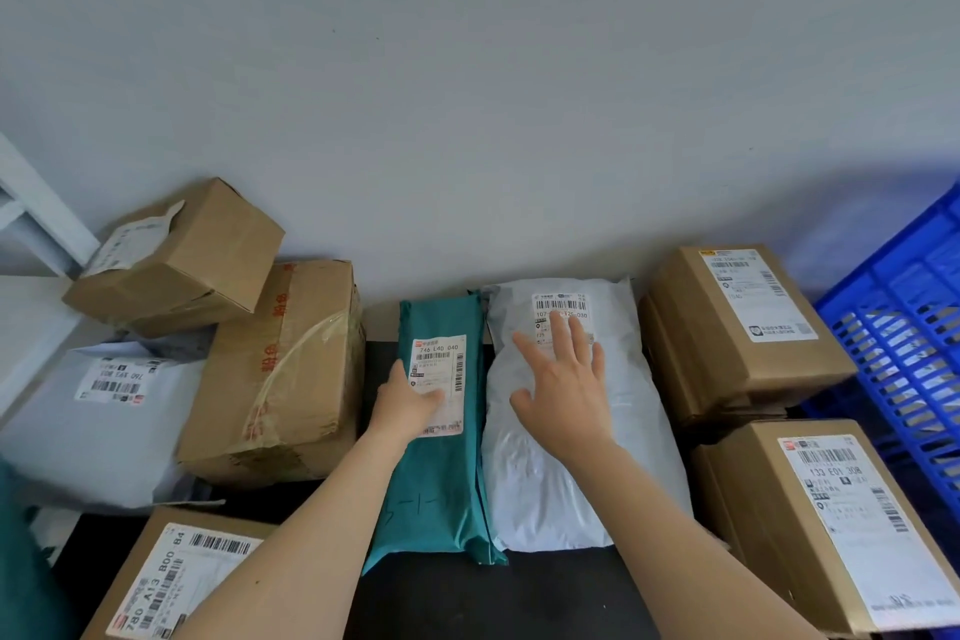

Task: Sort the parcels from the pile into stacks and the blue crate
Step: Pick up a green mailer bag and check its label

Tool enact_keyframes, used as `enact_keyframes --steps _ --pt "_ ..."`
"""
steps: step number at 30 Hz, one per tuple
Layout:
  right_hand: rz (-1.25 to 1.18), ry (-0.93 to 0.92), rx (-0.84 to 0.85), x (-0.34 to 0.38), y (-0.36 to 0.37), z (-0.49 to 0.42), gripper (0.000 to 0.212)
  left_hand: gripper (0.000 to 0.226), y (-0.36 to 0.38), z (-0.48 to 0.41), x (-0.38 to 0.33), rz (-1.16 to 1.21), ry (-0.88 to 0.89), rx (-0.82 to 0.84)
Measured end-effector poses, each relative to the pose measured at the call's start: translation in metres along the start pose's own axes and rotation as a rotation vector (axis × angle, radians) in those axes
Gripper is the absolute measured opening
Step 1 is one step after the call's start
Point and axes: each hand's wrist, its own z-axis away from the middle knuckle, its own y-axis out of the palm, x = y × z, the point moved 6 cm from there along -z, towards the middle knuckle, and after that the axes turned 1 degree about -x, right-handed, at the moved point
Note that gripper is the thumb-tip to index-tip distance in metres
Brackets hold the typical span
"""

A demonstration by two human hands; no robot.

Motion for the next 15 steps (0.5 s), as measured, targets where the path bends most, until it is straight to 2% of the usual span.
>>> enact_keyframes --steps 3,9,15 --pt "-0.06 -0.034 -0.03 0.012 -0.001 0.002 0.065 0.041 -0.006 -0.004 -0.007 -0.155 0.111 -0.076" --pt "-0.129 -0.09 -0.073 0.038 -0.001 0.013 0.058 0.056 -0.013 0.028 -0.039 -0.289 0.256 -0.037" --pt "-0.181 -0.139 -0.1 0.069 0.006 0.03 0.051 0.043 -0.041 0.058 -0.041 -0.307 0.35 -0.061"
